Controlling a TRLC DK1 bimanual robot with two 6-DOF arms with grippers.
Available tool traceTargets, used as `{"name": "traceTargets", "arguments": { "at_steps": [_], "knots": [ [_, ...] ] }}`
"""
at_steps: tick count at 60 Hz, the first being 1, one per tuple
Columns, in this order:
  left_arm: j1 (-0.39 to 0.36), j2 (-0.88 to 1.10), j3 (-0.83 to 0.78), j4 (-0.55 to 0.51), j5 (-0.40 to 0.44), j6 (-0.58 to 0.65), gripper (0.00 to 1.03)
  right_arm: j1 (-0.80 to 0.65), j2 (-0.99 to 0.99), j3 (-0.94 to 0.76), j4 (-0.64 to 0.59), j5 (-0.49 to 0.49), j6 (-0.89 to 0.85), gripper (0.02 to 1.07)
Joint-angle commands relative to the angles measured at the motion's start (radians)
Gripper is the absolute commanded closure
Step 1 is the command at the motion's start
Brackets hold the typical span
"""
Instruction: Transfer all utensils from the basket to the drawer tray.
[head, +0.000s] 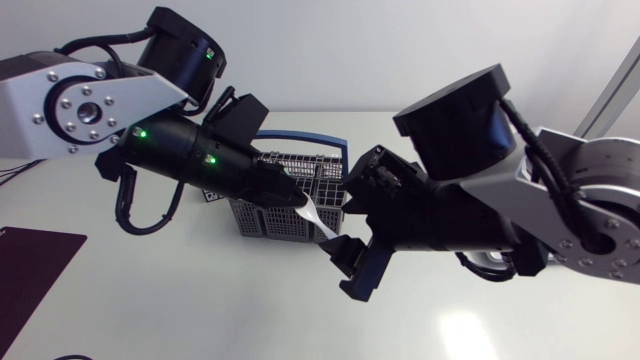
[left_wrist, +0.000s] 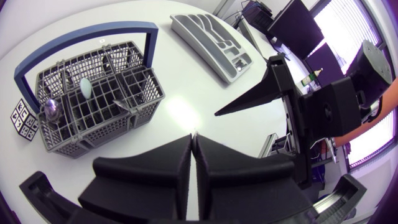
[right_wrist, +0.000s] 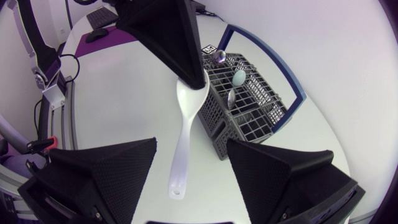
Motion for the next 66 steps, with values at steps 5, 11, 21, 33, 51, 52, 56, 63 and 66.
{"name": "traceTargets", "arguments": {
  "at_steps": [5, 11, 21, 33, 51, 52, 56, 63, 66],
  "knots": [
    [0.008, 0.03, 0.039, -0.017, 0.031, -0.021, 1.0, 0.01, 0.038, -0.007, 0.028, -0.011, -0.027, 0.44],
    [0.013, 0.034, 0.041, -0.021, 0.048, -0.022, 1.0, 0.01, 0.052, -0.005, 0.04, -0.011, -0.031, 0.51],
    [0.016, 0.041, 0.042, -0.026, 0.06, -0.022, 1.0, 0.01, 0.074, -0.001, 0.06, -0.003, -0.033, 0.66],
    [0.016, 0.047, 0.041, -0.028, 0.068, -0.022, 1.0, 0.01, 0.077, 0.007, 0.066, 0.0, -0.033, 0.8],
    [0.016, 0.045, 0.044, -0.028, 0.08, -0.022, 0.97, 0.009, 0.078, 0.001, 0.063, -0.002, -0.039, 0.99],
    [0.016, 0.045, 0.044, -0.029, 0.08, -0.022, 0.97, 0.009, 0.078, 0.001, 0.063, -0.002, -0.039, 0.99],
    [0.016, 0.042, 0.045, -0.029, 0.082, -0.022, 0.97, 0.009, 0.077, -0.002, 0.06, -0.003, -0.041, 0.99],
    [0.018, 0.036, 0.048, -0.029, 0.085, -0.025, 0.94, 0.009, 0.072, -0.007, 0.052, -0.011, -0.042, 1.0],
    [0.019, 0.034, 0.048, -0.029, 0.091, -0.028, 0.93, 0.009, 0.069, -0.008, 0.049, -0.012, -0.042, 1.0]
  ]
}}
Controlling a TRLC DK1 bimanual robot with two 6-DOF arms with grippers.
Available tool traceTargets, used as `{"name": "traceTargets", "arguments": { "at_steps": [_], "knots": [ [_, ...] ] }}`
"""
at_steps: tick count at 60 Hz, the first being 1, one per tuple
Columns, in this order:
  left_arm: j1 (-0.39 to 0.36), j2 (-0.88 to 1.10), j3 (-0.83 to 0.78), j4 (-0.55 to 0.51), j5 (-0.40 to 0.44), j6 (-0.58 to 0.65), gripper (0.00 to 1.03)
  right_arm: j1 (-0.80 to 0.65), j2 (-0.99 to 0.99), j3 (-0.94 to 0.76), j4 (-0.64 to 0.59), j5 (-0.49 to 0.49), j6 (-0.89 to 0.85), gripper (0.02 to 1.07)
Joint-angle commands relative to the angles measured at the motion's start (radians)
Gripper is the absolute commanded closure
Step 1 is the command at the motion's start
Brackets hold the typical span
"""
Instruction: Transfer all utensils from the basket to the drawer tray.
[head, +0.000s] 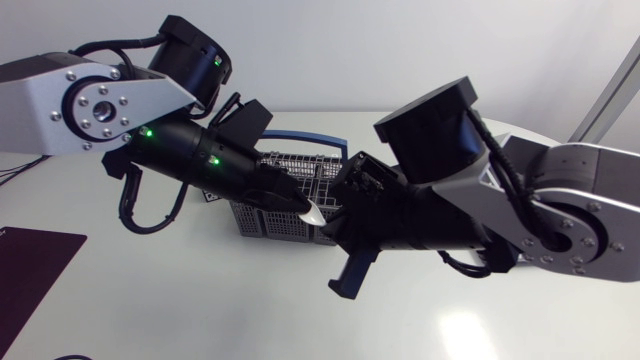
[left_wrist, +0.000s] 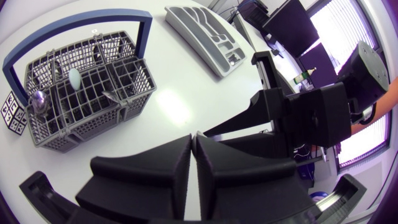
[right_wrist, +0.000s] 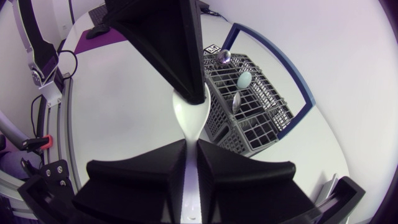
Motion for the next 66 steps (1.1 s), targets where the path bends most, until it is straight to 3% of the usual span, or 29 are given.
{"name": "traceTargets", "arguments": {
  "at_steps": [1, 11, 25, 33, 47, 66],
  "knots": [
    [0.013, 0.005, 0.036, -0.001, 0.022, -0.02, 0.92, 0.003, 0.005, -0.01, -0.009, -0.008, -0.016, 1.0],
    [0.019, -0.002, 0.038, -0.001, 0.038, -0.025, 0.92, 0.002, -0.004, -0.02, -0.02, -0.014, -0.016, 1.0],
    [0.031, -0.024, 0.062, -0.001, 0.039, -0.034, 0.66, -0.004, -0.03, -0.039, -0.046, -0.037, -0.019, 1.0],
    [0.064, -0.038, 0.093, 0.004, 0.039, -0.04, 0.6, -0.033, -0.064, -0.054, -0.081, -0.076, -0.047, 1.0],
    [0.151, -0.071, 0.121, 0.036, 0.039, -0.063, 0.55, -0.221, -0.13, -0.094, -0.163, -0.205, -0.167, 1.0],
    [0.183, -0.087, 0.082, 0.038, 0.007, -0.026, 0.55, -0.59, -0.168, -0.136, -0.331, -0.372, -0.489, 1.0]
  ]
}}
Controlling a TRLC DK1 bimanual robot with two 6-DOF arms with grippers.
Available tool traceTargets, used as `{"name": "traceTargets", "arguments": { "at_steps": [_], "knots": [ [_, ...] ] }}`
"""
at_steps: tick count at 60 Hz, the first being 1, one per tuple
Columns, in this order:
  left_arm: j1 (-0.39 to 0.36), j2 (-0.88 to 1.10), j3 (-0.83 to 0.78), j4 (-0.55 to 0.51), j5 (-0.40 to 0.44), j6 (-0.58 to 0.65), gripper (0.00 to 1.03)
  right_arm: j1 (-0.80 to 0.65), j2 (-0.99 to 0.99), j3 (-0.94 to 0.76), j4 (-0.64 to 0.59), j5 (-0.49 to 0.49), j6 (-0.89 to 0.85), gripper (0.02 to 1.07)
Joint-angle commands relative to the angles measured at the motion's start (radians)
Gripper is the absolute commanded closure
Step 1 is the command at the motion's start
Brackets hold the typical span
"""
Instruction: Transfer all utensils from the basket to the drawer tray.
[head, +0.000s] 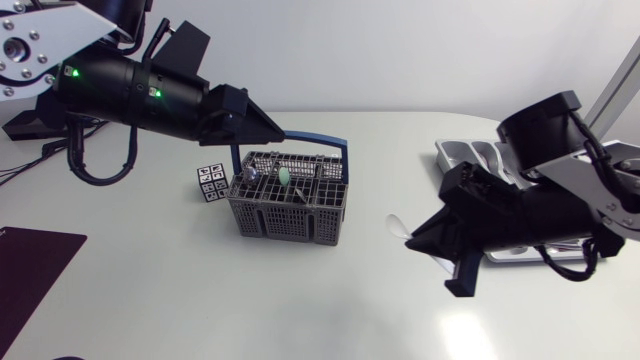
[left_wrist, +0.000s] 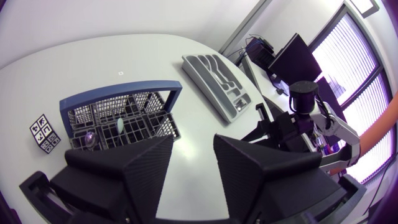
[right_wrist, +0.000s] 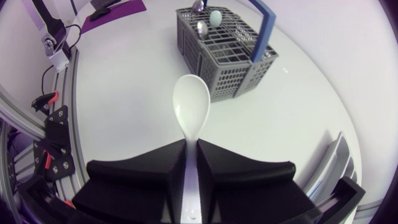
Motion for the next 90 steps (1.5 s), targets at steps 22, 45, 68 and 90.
{"name": "traceTargets", "arguments": {
  "at_steps": [22, 45, 68, 90],
  "knots": [
    [-0.002, -0.008, -0.057, 0.003, -0.074, 0.052, 0.55, -0.64, 0.132, 0.031, -0.234, -0.104, -0.792, 1.0],
    [-0.013, -0.003, -0.069, 0.005, -0.095, 0.063, 0.55, -0.958, 0.5, 0.265, -0.222, -0.004, -1.195, 1.0],
    [-0.033, -0.002, -0.077, 0.005, -0.101, 0.062, 0.55, -0.98, 0.652, 0.29, 0.069, 0.123, -1.293, 0.96],
    [-0.031, -0.01, -0.092, 0.003, -0.103, 0.068, 0.55, -0.989, 0.664, 0.198, 0.273, 0.185, -1.348, 0.7]
  ]
}}
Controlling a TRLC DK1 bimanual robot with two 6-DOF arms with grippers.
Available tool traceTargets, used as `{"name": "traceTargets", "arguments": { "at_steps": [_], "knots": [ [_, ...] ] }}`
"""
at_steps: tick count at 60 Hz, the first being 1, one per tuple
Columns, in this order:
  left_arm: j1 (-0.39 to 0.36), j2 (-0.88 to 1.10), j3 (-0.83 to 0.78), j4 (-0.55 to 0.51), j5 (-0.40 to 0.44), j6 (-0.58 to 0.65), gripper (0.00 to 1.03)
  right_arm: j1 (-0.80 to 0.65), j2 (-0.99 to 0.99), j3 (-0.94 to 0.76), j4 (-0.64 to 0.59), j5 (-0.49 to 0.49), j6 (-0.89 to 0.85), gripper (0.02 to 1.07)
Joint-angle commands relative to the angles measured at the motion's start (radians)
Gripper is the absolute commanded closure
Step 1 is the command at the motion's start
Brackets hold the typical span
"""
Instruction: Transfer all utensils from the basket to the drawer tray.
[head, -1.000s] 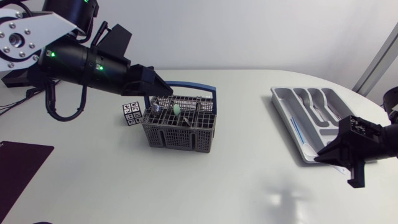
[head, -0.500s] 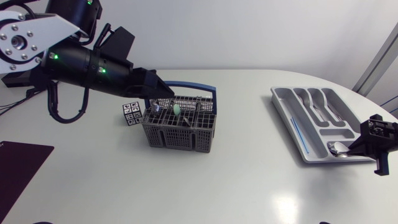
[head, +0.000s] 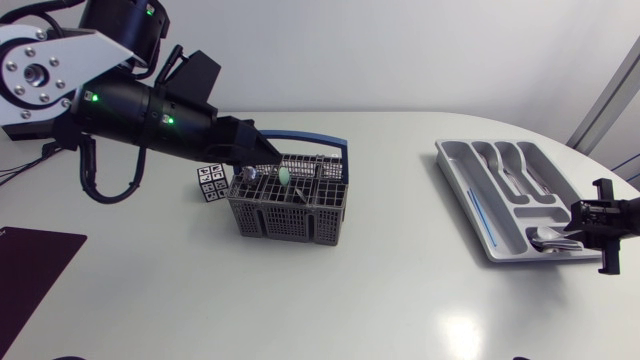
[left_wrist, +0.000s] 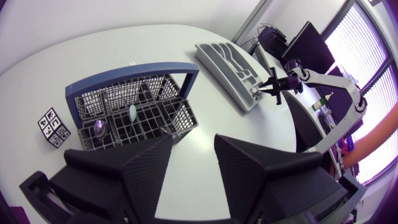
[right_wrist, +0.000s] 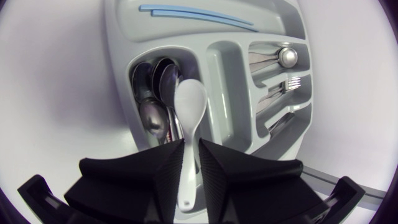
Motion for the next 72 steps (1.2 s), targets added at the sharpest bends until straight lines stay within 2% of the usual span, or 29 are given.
{"name": "traceTargets", "arguments": {
  "at_steps": [1, 7, 12, 18, 31, 54, 72],
  "knots": [
    [-0.004, -0.009, -0.029, 0.004, -0.005, 0.012, 0.55, -0.004, 0.017, -0.042, 0.012, 0.009, -0.044, 0.7],
    [-0.004, -0.009, -0.031, 0.004, -0.005, 0.014, 0.55, -0.008, 0.008, -0.045, 0.018, 0.012, -0.046, 0.62],
    [-0.004, -0.012, -0.031, 0.004, -0.005, 0.017, 0.55, -0.008, -0.031, -0.047, 0.017, -0.006, -0.041, 0.61],
    [-0.006, -0.014, -0.031, 0.004, -0.005, 0.025, 0.55, -0.002, -0.109, -0.062, -0.02, -0.032, -0.024, 0.56],
    [-0.056, -0.012, -0.042, 0.004, -0.035, 0.054, 0.53, 0.105, -0.21, -0.065, -0.134, -0.041, 0.22, 0.43],
    [-0.083, 0.021, -0.078, 0.021, -0.083, 0.094, 0.53, 0.384, -0.354, -0.076, -0.289, -0.083, 0.597, 0.43],
    [-0.043, 0.094, -0.106, 0.117, -0.126, 0.149, 0.53, 0.659, -0.445, -0.067, -0.364, -0.118, 0.907, 0.43]
  ]
}}
